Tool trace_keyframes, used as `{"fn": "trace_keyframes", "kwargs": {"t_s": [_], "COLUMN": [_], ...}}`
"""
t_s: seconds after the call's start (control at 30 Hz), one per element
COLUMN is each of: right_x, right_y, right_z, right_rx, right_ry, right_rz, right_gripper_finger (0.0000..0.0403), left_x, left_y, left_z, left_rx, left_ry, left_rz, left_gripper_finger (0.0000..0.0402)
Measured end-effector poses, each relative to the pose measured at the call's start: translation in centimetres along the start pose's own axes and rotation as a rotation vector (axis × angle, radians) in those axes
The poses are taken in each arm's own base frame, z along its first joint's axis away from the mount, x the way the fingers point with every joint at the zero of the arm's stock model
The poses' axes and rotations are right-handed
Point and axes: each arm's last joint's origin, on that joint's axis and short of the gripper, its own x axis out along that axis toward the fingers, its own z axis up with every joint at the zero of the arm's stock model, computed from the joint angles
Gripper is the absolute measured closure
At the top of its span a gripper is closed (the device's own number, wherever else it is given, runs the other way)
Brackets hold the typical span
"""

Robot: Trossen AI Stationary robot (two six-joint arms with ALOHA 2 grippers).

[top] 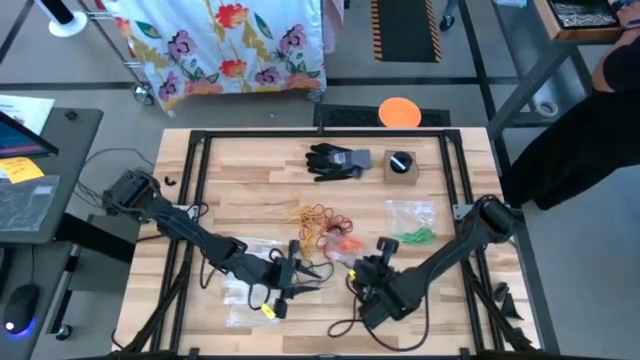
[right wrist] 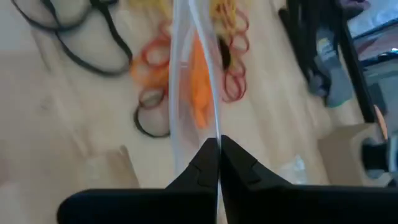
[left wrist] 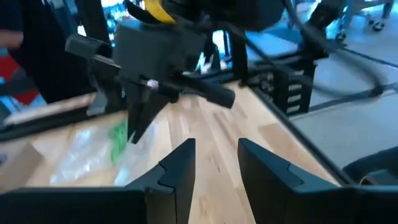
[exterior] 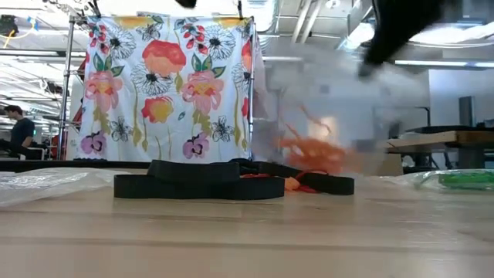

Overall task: Sort rubber bands
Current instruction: Put the orange rubber band into the transparent zip bag

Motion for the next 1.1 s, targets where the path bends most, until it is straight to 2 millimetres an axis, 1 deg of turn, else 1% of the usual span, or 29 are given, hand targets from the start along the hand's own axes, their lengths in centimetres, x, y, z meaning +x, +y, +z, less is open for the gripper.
{"fn": "trace_keyframes", "kwargs": {"t_s": [0.07,0.1,0.2,0.23,0.3,0.4,0.47,0.6,0.7,0.77,0.87,0.97,1.1], "right_x": [-1.8,-2.6,-4.7,-5.2,-5.9,-6.4,-6.3,-5.5,-4.9,-4.5,-3.9,-3.2,-2.6], "right_y": [-0.6,-0.9,-1.4,-1.6,-1.7,-1.9,-2.1,-2.8,-3.3,-3.6,-4.1,-4.5,-5.1], "right_z": [1.7,2.4,4.2,4.6,5.2,6.0,6.3,7.0,7.5,7.9,8.6,9.3,9.9], "right_rx": [0.0,-0.004,-0.008,-0.008,-0.02,-0.037,-0.05,-0.074,-0.082,-0.083,-0.081,-0.094,-0.096], "right_ry": [-0.004,-0.019,-0.078,-0.097,-0.131,-0.165,-0.165,-0.124,-0.11,-0.116,-0.124,-0.108,-0.107], "right_rz": [0.065,0.099,0.175,0.192,0.22,0.25,0.272,0.307,0.315,0.32,0.332,0.401,0.412], "right_gripper_finger": [0.0401,0.0401,0.0401,0.0402,0.0402,0.0402,0.0402,0.0402,0.0402,0.0403,0.0403,0.0403,0.0403], "left_x": [-0.7,-1.1,-2.4,-2.9,-3.4,-3.6,-3.5,-3.1,-2.7,-2.2,-1.0,-0.3,-0.2], "left_y": [0.5,0.9,2.8,3.3,4.3,4.9,5.0,5.1,5.8,6.1,5.9,5.6,5.6], "left_z": [1.2,1.9,3.7,4.1,4.5,5.1,5.3,5.2,5.3,4.9,3.8,3.1,3.0], "left_rx": [-0.03,-0.071,-0.299,-0.346,-0.393,-0.423,-0.414,-0.378,-0.428,-0.455,-0.455,-0.448,-0.445], "left_ry": [-0.045,-0.074,-0.149,-0.154,-0.147,-0.131,-0.112,-0.056,-0.038,-0.009,0.044,0.056,0.058], "left_rz": [0.05,0.097,0.234,0.233,0.151,0.014,-0.004,0.007,0.029,0.042,0.033,0.037,0.051], "left_gripper_finger": [0.0285,0.0285,0.0285,0.0285,0.0285,0.0285,0.0285,0.0285,0.0285,0.0285,0.0285,0.0285,0.0285]}}
